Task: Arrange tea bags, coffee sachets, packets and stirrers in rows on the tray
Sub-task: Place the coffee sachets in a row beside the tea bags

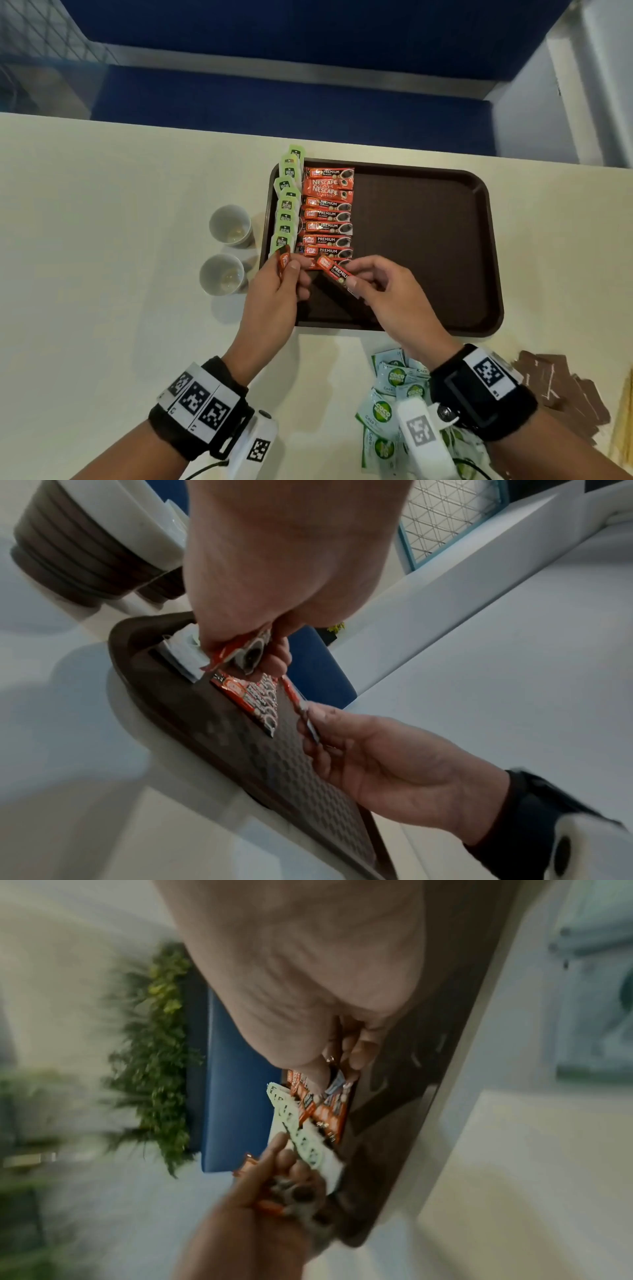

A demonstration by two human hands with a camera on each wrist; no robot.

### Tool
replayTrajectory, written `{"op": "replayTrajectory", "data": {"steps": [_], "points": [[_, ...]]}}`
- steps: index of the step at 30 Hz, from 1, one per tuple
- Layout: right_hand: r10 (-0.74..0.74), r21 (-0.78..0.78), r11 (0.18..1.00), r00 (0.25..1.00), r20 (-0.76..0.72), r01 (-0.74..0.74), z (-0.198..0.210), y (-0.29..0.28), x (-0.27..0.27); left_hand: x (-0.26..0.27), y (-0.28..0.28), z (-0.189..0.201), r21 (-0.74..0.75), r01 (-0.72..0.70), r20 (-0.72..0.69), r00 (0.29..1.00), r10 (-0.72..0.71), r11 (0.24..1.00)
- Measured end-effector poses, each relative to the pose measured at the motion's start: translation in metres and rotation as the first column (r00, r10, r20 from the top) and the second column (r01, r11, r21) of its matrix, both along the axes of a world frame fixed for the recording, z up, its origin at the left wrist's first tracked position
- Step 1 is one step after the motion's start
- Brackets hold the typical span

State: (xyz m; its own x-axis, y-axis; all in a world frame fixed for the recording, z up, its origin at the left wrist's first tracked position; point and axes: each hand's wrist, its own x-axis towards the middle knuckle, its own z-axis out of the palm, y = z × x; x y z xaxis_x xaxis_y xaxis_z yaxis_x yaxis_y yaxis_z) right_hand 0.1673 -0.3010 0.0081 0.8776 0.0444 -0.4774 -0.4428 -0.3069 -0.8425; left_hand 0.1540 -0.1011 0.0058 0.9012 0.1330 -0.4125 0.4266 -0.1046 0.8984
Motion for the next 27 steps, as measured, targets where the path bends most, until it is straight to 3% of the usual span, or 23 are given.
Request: {"op": "replayTrajectory", "data": {"steps": [3, 7, 10, 12, 16, 21, 27], "points": [[0.150, -0.243, 0.961, 0.987, 0.063, -0.130, -0.012, -0.004, 0.001, 0.001, 0.006, -0.004, 0.160, 0.142, -0.032, 0.990, -0.138, 0.977], [0.274, -0.381, 0.902, 0.951, 0.142, -0.203, -0.030, 0.004, 0.000, -0.004, 0.010, -0.007, 0.394, 0.325, -0.060, 0.943, -0.329, 0.860], [0.295, -0.419, 0.889, 0.931, 0.215, -0.185, -0.042, 0.012, 0.001, -0.009, 0.011, -0.011, 0.624, 0.452, -0.115, 0.860, -0.498, 0.637], [0.308, -0.453, 0.875, 0.917, 0.252, -0.170, -0.044, 0.014, 0.001, -0.011, 0.008, -0.010, 0.699, 0.513, -0.161, 0.791, -0.590, 0.497], [0.375, -0.521, 0.833, 0.883, 0.281, -0.188, -0.040, 0.012, -0.001, -0.012, 0.005, -0.008, 0.764, 0.555, -0.225, 0.707, -0.670, 0.329], [0.431, -0.574, 0.792, 0.857, 0.282, -0.209, -0.040, 0.010, -0.002, -0.012, 0.007, -0.009, 0.769, 0.550, -0.236, 0.717, -0.656, 0.325], [0.199, -0.474, 0.880, 0.933, 0.299, -0.036, -0.041, 0.001, 0.004, -0.008, 0.011, -0.014, 0.777, 0.540, -0.258, 0.741, -0.620, 0.323]]}}
